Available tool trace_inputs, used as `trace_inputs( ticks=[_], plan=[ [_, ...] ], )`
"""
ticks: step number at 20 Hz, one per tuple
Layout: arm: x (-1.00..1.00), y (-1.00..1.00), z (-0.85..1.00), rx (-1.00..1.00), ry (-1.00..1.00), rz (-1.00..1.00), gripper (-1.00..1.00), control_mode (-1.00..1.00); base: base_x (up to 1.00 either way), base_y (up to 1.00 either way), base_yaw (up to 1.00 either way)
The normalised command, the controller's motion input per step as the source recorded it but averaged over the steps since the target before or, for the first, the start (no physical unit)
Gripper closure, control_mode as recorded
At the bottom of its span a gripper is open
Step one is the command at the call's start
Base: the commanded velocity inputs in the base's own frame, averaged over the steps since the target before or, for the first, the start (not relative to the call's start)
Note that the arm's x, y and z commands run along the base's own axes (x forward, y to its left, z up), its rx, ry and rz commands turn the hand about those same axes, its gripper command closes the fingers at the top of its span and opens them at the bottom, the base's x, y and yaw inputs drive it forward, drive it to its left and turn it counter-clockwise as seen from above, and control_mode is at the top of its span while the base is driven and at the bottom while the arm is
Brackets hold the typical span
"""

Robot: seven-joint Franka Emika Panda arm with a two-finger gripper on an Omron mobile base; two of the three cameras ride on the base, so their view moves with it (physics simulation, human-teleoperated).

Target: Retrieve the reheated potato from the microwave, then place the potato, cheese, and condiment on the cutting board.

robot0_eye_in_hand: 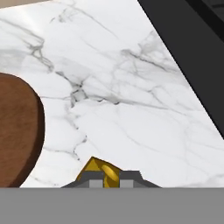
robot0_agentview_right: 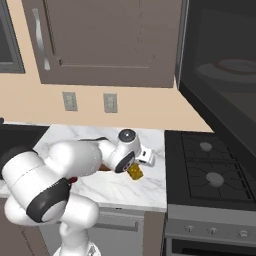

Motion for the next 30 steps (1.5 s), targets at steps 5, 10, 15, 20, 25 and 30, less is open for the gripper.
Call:
trace_inputs(
  ticks=[5,10,15,20,25,30],
  plan=[
    [0.00,0.21,0.23,0.00,-0.01,0.00,1.00,-1.00,0.00,0.00,0.00],
    [0.00,0.38,0.45,0.00,-0.05,0.00,1.00,-1.00,0.00,0.00,0.00],
    [0.01,0.49,0.45,0.00,-0.08,0.00,1.00,-1.00,0.00,0.00,0.00],
    [0.26,0.41,0.17,0.00,-0.06,0.00,1.00,-1.00,0.00,0.00,0.00],
    [0.49,0.28,0.00,0.00,-0.06,0.00,1.00,-1.00,0.00,0.00,0.00],
    [0.54,0.17,0.00,0.00,-0.05,0.00,1.00,-1.00,0.00,0.00,0.00]
  ],
)
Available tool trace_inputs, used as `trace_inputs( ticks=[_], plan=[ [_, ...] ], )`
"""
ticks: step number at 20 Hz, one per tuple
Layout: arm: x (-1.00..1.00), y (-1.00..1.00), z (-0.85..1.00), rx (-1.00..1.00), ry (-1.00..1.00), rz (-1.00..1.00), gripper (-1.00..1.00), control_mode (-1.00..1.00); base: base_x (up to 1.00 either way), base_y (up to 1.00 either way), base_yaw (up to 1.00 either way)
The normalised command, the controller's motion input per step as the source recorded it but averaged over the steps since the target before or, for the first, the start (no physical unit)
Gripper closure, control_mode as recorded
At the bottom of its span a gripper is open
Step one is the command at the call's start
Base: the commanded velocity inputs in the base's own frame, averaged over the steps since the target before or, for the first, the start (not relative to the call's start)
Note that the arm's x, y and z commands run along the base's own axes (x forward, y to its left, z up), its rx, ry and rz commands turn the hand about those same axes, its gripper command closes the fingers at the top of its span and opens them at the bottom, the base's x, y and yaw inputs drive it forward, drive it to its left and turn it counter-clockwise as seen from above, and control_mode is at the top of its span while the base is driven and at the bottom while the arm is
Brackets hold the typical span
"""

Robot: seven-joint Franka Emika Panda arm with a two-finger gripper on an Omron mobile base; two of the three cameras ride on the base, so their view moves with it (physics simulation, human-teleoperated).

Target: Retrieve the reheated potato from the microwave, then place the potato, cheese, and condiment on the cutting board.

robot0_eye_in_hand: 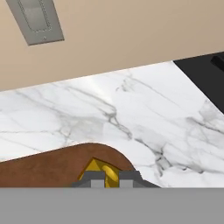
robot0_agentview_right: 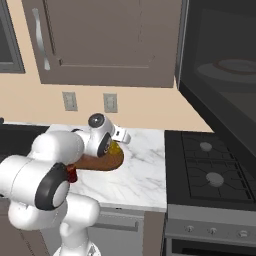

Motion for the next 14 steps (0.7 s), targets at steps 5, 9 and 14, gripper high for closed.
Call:
trace_inputs(
  ticks=[5,9,14],
  plan=[
    [0.27,0.20,0.00,0.00,-0.01,0.00,1.00,-1.00,0.00,0.00,0.00],
    [-0.03,0.36,-0.10,0.00,0.00,0.00,1.00,-1.00,0.00,0.00,0.00],
    [-0.09,0.33,-0.23,0.00,0.00,0.00,1.00,-1.00,0.00,0.00,0.00]
  ],
)
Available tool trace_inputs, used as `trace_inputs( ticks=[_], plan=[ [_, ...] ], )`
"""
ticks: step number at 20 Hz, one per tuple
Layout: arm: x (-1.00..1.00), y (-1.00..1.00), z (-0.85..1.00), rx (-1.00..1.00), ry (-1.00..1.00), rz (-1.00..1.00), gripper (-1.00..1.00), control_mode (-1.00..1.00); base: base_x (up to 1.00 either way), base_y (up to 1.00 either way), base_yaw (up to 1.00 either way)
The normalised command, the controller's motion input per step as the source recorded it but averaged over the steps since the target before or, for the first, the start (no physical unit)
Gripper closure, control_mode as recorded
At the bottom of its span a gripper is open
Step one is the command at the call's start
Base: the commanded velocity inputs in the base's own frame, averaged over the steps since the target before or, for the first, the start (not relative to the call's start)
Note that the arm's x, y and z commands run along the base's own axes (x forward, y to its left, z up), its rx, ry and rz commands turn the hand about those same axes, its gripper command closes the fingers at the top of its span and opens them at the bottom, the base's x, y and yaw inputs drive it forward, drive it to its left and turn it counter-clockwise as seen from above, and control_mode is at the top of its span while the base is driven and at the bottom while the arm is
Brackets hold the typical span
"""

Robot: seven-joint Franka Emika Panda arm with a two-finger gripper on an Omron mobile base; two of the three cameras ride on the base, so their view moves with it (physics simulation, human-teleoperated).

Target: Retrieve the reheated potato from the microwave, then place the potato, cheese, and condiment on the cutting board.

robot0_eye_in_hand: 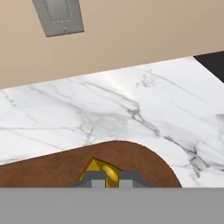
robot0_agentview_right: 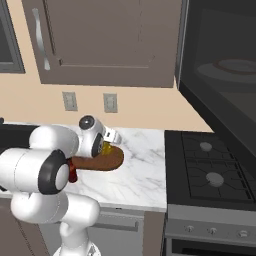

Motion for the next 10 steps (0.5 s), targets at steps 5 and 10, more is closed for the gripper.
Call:
trace_inputs(
  ticks=[5,10],
  plan=[
    [0.05,0.06,-0.23,0.00,-0.01,0.00,1.00,-1.00,0.00,0.00,0.00],
    [0.10,-0.06,-0.09,0.00,-0.06,0.00,1.00,-1.00,0.00,0.00,0.00]
  ],
)
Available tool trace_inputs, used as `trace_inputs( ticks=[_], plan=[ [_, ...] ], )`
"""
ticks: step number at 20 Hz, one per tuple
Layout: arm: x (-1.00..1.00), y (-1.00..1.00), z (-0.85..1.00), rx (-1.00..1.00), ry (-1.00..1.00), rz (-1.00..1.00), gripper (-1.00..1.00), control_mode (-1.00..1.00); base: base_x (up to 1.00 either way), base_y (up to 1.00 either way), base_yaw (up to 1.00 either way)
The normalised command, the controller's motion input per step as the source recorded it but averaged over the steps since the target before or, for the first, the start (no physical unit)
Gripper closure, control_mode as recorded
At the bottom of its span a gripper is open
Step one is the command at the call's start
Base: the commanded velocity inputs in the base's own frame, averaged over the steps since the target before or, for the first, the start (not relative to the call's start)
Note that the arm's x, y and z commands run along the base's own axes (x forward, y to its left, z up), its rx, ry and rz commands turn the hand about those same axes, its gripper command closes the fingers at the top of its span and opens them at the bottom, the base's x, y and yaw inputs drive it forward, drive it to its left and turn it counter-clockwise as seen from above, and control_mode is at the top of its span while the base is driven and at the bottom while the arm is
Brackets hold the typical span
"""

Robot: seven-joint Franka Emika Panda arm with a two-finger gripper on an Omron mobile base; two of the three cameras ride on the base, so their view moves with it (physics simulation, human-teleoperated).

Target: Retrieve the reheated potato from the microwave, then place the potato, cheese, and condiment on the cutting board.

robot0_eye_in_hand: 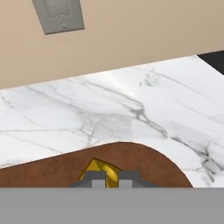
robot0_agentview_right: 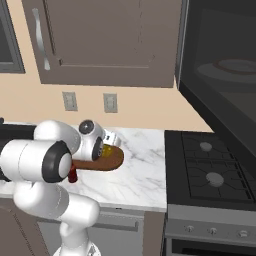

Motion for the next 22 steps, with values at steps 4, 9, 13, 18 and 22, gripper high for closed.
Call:
trace_inputs(
  ticks=[4,9,13,18,22],
  plan=[
    [0.00,-0.17,0.00,0.00,-0.07,0.00,1.00,-1.00,0.00,0.00,0.00],
    [-0.01,-0.14,0.00,0.00,-0.10,0.00,1.00,-1.00,0.00,0.00,0.00],
    [0.00,-0.04,-0.07,0.00,-0.06,0.00,1.00,-1.00,0.00,0.00,0.00],
    [0.00,-0.01,-0.24,0.00,-0.03,0.00,1.00,-1.00,0.00,0.00,0.00],
    [0.00,0.00,-0.19,0.00,0.00,0.00,1.00,-1.00,0.00,0.00,0.00]
  ],
)
